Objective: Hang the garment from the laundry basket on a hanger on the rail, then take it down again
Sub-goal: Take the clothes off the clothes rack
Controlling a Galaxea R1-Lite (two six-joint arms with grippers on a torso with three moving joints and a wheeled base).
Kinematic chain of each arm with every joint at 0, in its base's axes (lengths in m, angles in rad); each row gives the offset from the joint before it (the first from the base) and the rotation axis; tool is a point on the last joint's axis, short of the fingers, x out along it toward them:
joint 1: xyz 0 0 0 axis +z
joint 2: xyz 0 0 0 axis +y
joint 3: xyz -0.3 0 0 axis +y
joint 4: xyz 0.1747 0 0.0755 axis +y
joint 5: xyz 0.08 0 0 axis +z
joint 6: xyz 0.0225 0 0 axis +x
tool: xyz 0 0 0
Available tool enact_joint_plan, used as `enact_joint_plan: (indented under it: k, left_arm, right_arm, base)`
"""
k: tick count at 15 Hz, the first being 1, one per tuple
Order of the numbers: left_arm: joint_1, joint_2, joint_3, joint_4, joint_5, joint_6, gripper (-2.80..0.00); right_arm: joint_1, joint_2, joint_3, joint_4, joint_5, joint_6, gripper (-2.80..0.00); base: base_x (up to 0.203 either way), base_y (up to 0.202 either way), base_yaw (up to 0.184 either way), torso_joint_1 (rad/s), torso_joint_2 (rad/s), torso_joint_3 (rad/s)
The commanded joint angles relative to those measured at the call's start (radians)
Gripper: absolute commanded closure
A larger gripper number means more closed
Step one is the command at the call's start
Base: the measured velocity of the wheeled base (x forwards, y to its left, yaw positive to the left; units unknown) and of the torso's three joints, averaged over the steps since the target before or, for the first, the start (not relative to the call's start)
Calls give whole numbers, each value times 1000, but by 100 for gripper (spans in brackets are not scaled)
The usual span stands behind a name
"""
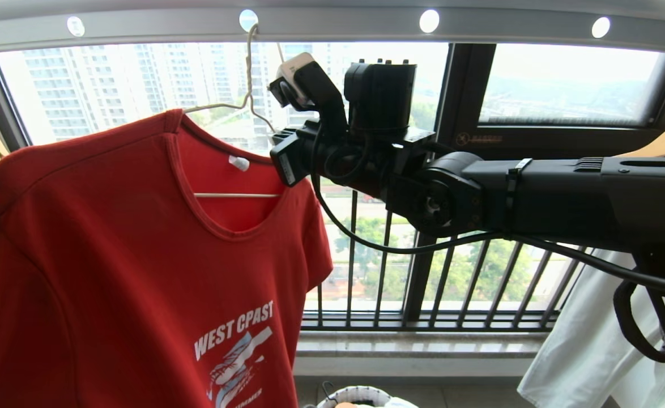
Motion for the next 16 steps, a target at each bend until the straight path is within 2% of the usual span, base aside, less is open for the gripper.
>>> enact_joint_plan:
  k: [1, 4, 12, 13, 16]
  left_arm:
    - [0, -10, -1, -82, 2, -2, -280]
    - [1, -26, -1, -186, -3, -18, -280]
    - [1, -26, 23, -189, -13, -18, -280]
    - [1, -26, 23, -188, -13, -18, -280]
    - [1, -26, 23, -187, -13, -18, -280]
  right_arm:
    - [0, 2, 0, -3, 1, -5, 0]
    - [0, 2, 2, -5, -1, -24, 0]
    - [2, 5, 2, -7, -8, -52, 0]
    - [2, 6, 2, -17, -8, -54, -280]
    - [3, 8, 4, -35, -7, -55, -280]
  base:
    - [0, 0, 0, 0, 0, 0]
    - [0, 0, 0, 0, 0, 0]
    - [0, 0, 0, 0, 0, 0]
    - [0, 0, 0, 0, 0, 0]
    - [0, 0, 0, 0, 0, 0]
